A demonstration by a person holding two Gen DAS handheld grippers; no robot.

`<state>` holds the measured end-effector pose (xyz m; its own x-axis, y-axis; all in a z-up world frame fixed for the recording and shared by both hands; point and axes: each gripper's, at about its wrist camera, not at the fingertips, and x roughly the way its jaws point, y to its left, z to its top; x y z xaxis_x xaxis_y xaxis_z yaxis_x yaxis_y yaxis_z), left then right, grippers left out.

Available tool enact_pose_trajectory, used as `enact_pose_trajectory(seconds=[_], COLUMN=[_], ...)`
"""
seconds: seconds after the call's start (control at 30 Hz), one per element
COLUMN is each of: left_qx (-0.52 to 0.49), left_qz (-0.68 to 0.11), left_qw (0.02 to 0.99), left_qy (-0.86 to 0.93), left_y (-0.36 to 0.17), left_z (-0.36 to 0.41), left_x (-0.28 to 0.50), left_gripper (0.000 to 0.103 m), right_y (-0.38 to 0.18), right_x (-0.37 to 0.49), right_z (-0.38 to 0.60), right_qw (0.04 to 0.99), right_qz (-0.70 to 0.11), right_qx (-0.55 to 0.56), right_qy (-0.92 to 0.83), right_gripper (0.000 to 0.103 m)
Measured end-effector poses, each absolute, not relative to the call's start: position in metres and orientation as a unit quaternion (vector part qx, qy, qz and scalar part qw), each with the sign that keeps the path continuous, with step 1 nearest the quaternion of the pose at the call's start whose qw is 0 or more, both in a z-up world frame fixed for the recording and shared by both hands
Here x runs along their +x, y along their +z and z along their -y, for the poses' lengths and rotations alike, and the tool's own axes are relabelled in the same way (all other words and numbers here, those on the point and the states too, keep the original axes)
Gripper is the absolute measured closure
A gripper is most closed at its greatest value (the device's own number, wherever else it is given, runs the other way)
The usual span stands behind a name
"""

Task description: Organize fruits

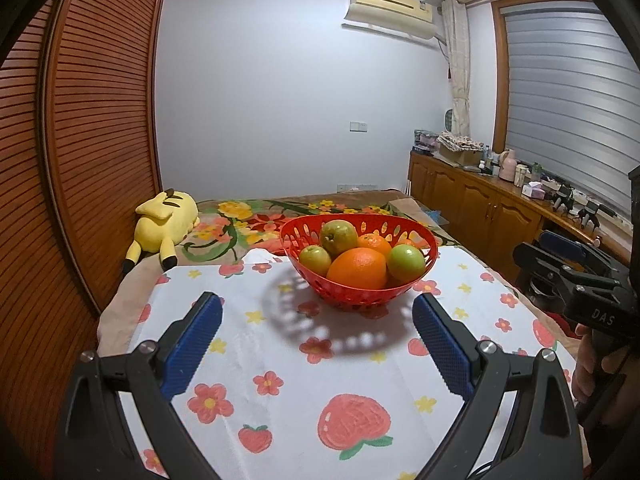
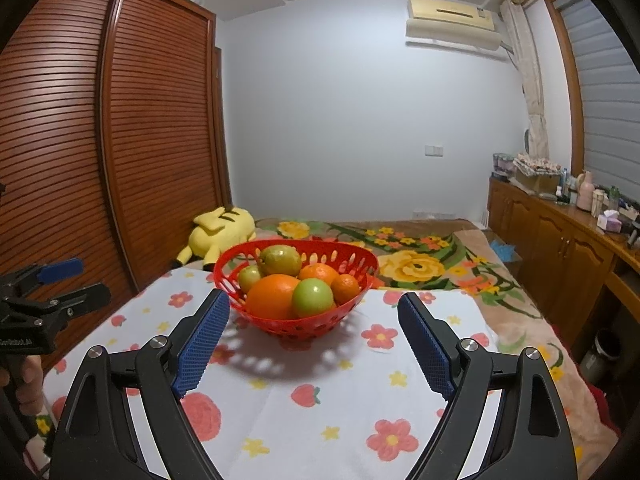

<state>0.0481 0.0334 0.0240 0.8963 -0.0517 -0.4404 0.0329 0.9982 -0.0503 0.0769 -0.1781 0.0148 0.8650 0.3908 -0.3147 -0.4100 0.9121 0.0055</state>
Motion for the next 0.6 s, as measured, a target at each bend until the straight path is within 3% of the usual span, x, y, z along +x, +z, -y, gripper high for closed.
enact_pose_trajectory(seconds=[0.6], left_qx=[-0.022], left_qz=[-0.225], left_qw=[0.974], left_qy=[-0.023], left_y=[0.0229], left_z=[-0.0312], left_x=[0.0425], left_gripper=[0.006], right_y=[0.0135], right_x=[0.0738], right_z=[0.1771], right_qw=[0.966], right_qz=[-0.156], right_qx=[-0.032], right_qy=[0.205], right_gripper=[0.015])
